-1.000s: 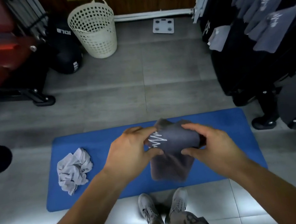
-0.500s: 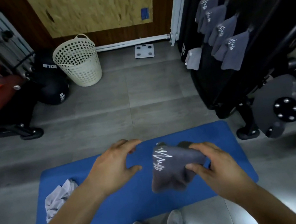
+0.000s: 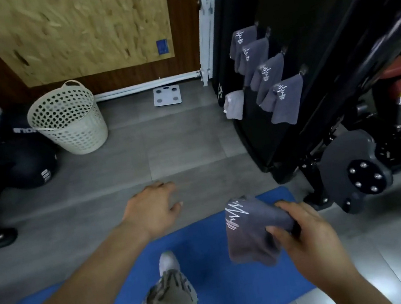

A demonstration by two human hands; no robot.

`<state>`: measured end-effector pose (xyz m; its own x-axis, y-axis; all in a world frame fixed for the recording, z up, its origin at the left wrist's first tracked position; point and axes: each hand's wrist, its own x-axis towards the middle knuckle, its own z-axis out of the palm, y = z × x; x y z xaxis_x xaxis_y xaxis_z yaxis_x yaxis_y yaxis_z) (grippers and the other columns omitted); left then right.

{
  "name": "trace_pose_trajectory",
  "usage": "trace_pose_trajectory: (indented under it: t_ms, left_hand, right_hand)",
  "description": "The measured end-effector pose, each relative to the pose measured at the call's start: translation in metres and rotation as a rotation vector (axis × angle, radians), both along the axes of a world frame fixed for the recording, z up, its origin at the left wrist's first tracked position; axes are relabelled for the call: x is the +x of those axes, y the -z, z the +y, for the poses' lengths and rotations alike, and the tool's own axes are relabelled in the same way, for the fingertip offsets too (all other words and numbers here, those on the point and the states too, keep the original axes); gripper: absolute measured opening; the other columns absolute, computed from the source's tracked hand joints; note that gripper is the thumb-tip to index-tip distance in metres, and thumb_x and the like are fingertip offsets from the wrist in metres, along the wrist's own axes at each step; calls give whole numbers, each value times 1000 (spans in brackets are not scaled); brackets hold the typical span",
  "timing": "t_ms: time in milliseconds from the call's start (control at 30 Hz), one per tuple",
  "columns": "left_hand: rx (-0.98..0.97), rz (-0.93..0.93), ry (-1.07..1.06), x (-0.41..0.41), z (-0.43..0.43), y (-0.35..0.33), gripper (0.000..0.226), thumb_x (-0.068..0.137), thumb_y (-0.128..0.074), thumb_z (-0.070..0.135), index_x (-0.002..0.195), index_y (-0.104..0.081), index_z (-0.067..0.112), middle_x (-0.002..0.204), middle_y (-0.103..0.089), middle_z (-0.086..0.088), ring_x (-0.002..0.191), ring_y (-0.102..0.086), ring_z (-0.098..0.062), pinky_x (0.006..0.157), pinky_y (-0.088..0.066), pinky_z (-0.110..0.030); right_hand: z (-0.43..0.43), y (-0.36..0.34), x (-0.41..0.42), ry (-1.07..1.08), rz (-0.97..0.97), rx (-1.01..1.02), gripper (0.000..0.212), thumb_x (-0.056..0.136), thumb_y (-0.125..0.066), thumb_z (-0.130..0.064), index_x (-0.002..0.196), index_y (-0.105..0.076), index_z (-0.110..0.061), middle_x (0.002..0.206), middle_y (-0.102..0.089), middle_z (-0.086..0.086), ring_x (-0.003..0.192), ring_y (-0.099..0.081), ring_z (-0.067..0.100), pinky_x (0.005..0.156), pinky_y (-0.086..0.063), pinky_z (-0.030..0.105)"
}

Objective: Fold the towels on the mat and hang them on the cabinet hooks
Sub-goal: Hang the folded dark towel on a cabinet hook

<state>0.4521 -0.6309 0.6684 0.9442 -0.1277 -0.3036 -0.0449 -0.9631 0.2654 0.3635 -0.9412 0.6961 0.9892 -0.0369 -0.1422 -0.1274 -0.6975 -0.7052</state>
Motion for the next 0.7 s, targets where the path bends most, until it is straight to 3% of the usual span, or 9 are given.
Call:
trace_pose_trajectory:
  t_ms: [167,433,567,700]
  left_hand:
    - [-5,-74,95,128,7,8,44,95,-52,51,134,-54,31,126,-59,4,116,-59,-20,93,-51,-38]
    - [-15,-89,346,405,15,-8,42,98,-53,46,136,-56,28,133,-59,3,121,-58,-21,96,-49,-34]
    - [-28,-134,514,515,-15,-38,34,98,-49,45,123,-58,25,117,-60,1,108,-61,-25,87,-53,-41]
    - [-42,-247,686,594,-74,-79,30,99,-49,39,123,-59,26,114,-61,2,106,-60,-23,79,-50,-37]
  right_hand:
    - [24,10,107,71,8,22,30,89,-68,-22,102,-59,-47,99,-59,-18,85,-61,0,71,-48,16]
    - [67,7,334,236,24,-10,39,85,-74,-22,120,-62,-34,110,-61,-14,94,-56,-5,77,-41,6]
    - [60,-33,415,277,-24,-104,42,86,-75,-26,121,-58,-43,110,-58,-24,102,-49,0,82,-37,4]
    - [31,-79,473,319,-95,-129,43,85,-74,-30,112,-55,-57,106,-57,-32,99,-51,-5,77,-41,8]
